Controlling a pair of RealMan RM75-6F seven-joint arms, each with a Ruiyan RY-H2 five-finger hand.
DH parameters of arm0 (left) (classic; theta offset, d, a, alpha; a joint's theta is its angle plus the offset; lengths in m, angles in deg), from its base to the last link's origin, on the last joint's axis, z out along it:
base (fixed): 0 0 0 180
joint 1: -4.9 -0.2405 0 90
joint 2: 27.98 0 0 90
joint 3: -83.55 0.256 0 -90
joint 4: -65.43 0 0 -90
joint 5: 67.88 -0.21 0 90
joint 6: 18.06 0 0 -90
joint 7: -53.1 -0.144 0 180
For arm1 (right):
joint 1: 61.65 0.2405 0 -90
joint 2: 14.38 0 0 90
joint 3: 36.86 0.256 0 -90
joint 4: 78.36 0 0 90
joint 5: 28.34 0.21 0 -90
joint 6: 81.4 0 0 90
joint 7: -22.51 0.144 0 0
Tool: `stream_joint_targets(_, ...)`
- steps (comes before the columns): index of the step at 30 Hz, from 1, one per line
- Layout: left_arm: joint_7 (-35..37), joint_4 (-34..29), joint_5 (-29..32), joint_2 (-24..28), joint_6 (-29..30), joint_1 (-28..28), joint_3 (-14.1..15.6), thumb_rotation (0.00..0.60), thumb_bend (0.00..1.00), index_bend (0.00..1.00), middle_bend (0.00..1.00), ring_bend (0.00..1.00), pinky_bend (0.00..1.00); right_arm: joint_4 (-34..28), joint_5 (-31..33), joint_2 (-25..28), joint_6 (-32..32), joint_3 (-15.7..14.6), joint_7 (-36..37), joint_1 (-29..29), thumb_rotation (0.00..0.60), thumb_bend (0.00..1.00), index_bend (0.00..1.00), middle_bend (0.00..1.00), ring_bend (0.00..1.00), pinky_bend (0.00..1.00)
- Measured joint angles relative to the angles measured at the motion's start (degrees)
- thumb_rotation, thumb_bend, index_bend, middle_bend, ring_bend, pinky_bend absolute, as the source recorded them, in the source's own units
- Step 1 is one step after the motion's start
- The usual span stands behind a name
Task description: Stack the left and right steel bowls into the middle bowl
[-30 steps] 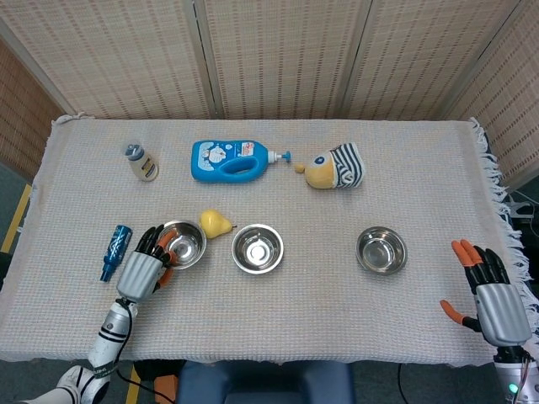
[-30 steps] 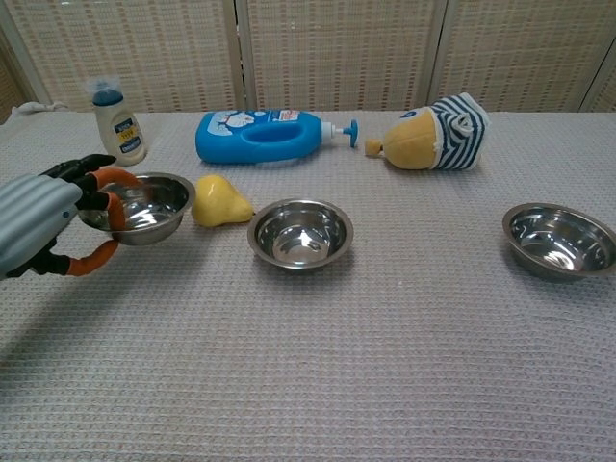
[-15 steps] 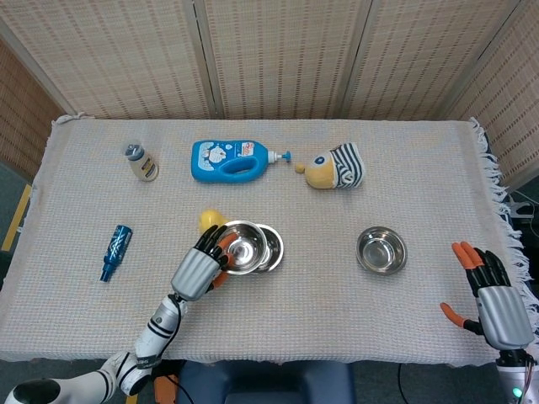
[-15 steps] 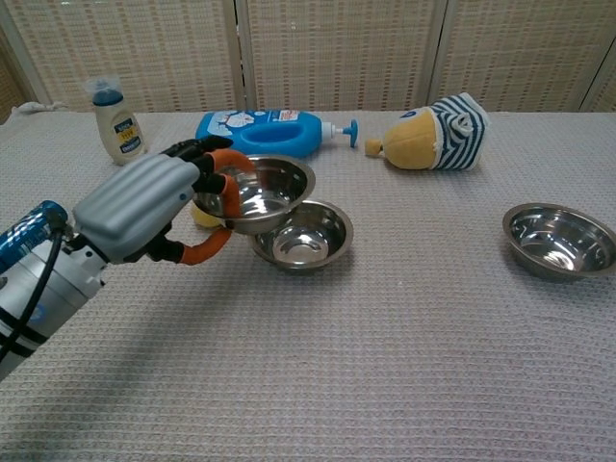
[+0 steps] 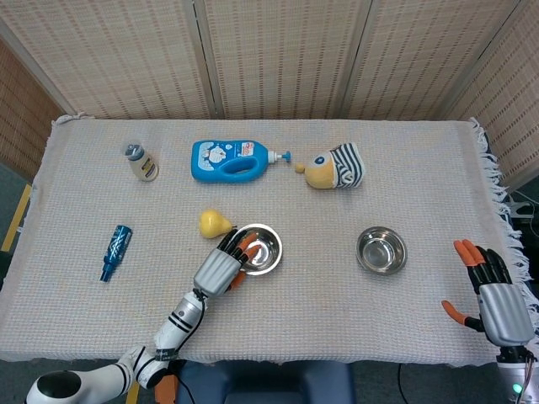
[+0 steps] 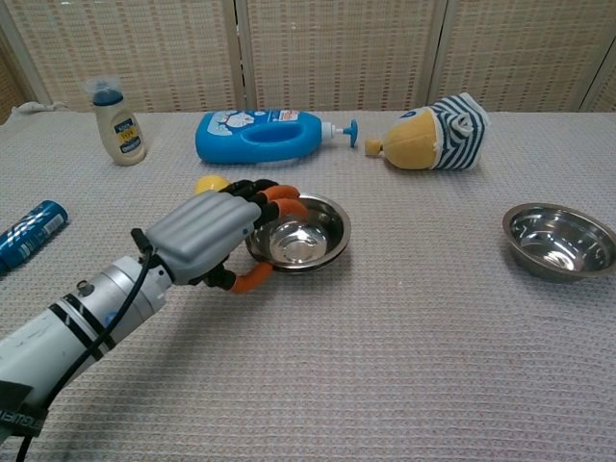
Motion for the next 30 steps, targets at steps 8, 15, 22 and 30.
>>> stream_joint_targets(8,-5.29,-12.26,0.01,5.83,0.50,-1.09,1.40,0.600,0.44,0.00,0.00,0.00,0.03,-0.51,-1.02,-0.63,-1.02,-0.35,-1.35,0.77,0.600,0.11,0.00,0.00,0.00,0.00)
stream_joint_targets(15,-9.29,-23.57,-0.04,15.56,5.18,-7.14,5.34,0.600,0.43,0.00,0.00,0.00,0.03,-1.34,-1.96,-1.66,-8.06,0.08,-4.53,5.48,0.600,0.11,0.00,0.00,0.00,0.00)
stream_joint_targets(22,-9.73,-26.71,2.64,24.28,13.06,-16.61,8.39,0.600,0.43,0.00,0.00,0.00,0.04,0.99,2.75,-6.76,-20.14,2.24,-13.86,12.82,0.600,0.11,0.02,0.00,0.00,0.00)
stream_joint_targets(30,-6.28,-26.83,3.98,29.05,16.87,-21.83,9.40,0.600,0.43,0.00,0.00,0.00,0.04,9.29,10.98,-15.43,-25.30,4.15,-21.30,16.58,0.600,0.12,0.23,0.00,0.00,0.00)
